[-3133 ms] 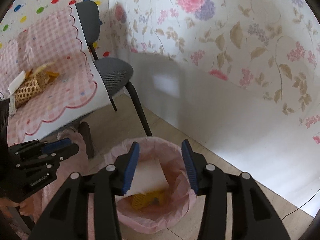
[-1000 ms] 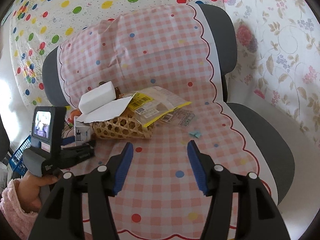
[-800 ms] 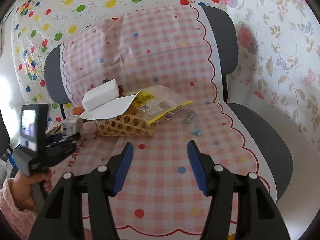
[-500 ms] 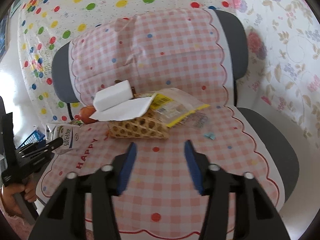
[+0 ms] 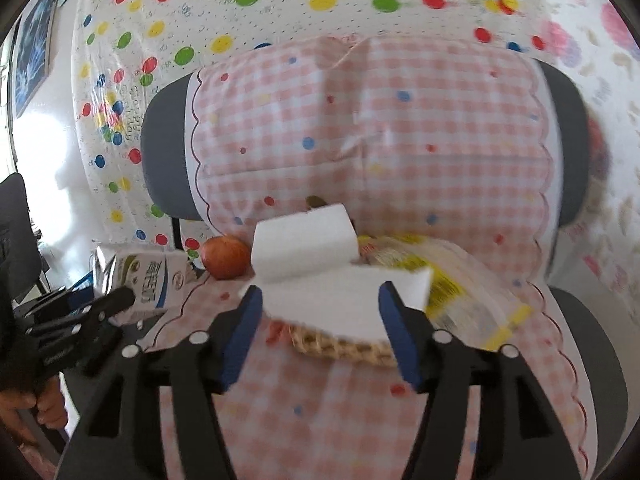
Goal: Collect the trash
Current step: 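Grasp the white sponge block with the right gripper while the left gripper holds the carton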
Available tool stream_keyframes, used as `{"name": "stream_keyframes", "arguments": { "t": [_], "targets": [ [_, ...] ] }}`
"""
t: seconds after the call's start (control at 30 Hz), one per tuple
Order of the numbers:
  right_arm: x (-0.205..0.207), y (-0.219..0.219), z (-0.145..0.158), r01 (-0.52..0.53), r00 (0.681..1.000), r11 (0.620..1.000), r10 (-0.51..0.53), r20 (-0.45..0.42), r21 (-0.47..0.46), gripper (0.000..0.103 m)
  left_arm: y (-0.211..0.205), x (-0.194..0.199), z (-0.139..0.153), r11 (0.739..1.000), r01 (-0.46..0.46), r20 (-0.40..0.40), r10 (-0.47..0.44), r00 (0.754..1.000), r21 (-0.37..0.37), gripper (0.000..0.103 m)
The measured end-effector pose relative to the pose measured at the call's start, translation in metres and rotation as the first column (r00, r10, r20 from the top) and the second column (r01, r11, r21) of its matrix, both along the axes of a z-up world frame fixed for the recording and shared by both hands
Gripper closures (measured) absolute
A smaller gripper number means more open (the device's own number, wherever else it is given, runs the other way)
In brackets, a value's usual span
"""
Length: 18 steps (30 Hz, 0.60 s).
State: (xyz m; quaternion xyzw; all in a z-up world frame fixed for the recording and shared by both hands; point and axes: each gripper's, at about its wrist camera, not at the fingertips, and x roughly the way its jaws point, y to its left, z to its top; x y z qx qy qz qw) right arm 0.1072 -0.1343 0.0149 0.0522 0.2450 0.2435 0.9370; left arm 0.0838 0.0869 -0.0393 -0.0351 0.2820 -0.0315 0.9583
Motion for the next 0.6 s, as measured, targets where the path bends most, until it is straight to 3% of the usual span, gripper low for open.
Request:
{"name": "stream_keyframes", "arguments": {
  "t": [0.1,0.4,0.53,0.6],
  "targets": [
    [0.030,0.010,-0.003,0.003,1.000,1.000,-0.003,-0.018,-0.008,0.043,0.004,0.013,-0.004,1.000,0.002,-0.018,-0.002,1.000,-0.014,0.063],
    [0.099,0.023,-0.016,0.040,0.988,0.995,-0.026,-0.152,0.089,0.044,0.003,0.040,-0.015,1.000,0.006,-0.054,-0.007,0.999,-0.021,0.063],
    [0.109,0.021,-0.029,0.035,0.975,0.991,-0.006,-0.222,0.126,0.058,0.003,0.043,-0.019,1.000,0.009,-0.065,-0.010,0.998,-0.014,0.063],
    [0.105,0.020,-0.029,0.035,0.977,0.991,-0.007,-0.213,0.128,0.071,0.003,0.043,-0.021,1.000,0.005,-0.071,-0.006,0.997,-0.014,0.063]
  ]
}}
